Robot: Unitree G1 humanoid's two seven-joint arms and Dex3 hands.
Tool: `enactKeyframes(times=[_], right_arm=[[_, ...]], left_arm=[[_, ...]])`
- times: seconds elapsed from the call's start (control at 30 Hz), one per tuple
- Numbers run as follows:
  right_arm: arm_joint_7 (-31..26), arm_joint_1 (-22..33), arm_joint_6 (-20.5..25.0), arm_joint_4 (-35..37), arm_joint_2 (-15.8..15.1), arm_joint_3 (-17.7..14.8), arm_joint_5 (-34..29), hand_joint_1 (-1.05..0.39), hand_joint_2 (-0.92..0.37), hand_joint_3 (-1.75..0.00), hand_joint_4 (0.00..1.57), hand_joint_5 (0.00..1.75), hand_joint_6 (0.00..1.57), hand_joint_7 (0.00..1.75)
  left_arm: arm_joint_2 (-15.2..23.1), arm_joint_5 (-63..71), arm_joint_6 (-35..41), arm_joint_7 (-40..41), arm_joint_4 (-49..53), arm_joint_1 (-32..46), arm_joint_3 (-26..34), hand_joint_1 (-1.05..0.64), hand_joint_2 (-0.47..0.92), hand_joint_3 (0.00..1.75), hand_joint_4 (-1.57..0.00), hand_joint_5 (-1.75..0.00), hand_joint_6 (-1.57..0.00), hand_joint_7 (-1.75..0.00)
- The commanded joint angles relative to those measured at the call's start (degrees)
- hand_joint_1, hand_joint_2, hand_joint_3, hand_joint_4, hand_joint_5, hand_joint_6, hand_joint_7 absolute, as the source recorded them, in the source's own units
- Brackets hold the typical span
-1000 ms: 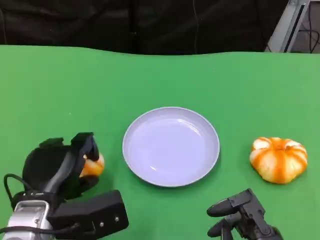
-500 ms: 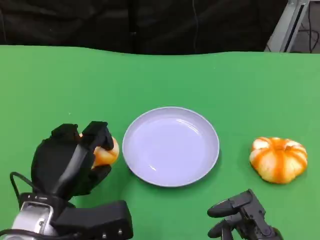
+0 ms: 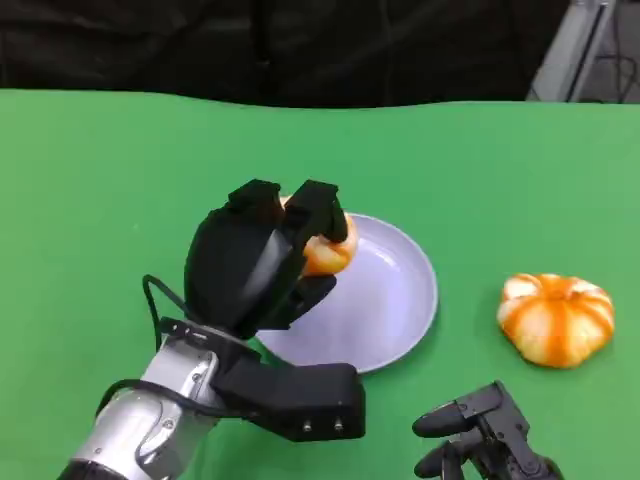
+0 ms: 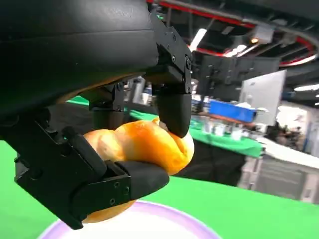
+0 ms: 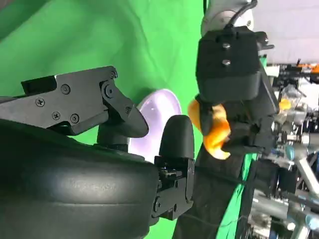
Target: Grasp the bread from the table and place it into the plate.
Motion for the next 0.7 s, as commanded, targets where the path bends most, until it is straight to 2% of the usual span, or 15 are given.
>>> enactKeyframes(times=[0.03,0.17,0.23,0.3,0.7], right_arm=[[-0.34,0.24,-0.03,-0.86,-0.30,-0.04,-0.14,-0.08,-0.92,-1.01,0.11,1.75,0.00,1.75],[-0.35,0.24,0.00,-0.89,-0.31,-0.03,-0.14,-0.08,-0.92,-1.01,0.11,1.75,0.00,1.75],[-0.46,0.48,-0.47,-0.69,-0.27,0.40,-0.36,-0.08,-0.92,-1.00,0.11,1.75,0.00,1.75],[-0.58,0.56,-0.66,-0.61,-0.30,0.63,-0.45,-0.08,-0.92,-0.99,0.10,1.75,0.00,1.75],[-1.20,0.65,-0.68,-0.81,-0.41,1.16,-0.64,-0.06,-0.92,-1.01,0.09,1.75,0.00,1.75]], left_arm=[[0.78,-0.04,-0.22,1.51,0.46,-0.42,0.05,-0.25,0.35,1.31,-0.93,-1.75,-0.66,-1.75],[0.83,-0.12,-0.19,1.62,0.50,-0.47,-0.06,-0.25,0.35,1.32,-0.93,-1.75,-0.66,-1.75],[-3.60,-0.71,0.72,-0.72,4.60,-4.02,-2.16,-0.25,0.35,1.27,-0.93,-1.75,-0.68,-1.75],[-5.55,-1.08,1.08,-1.48,6.82,-5.82,-3.17,-0.24,0.35,1.24,-0.93,-1.75,-0.69,-1.75],[-7.08,-1.57,1.62,-2.06,10.90,-8.05,-4.45,-0.24,0.39,1.19,-0.91,-1.75,-0.69,-1.75]])
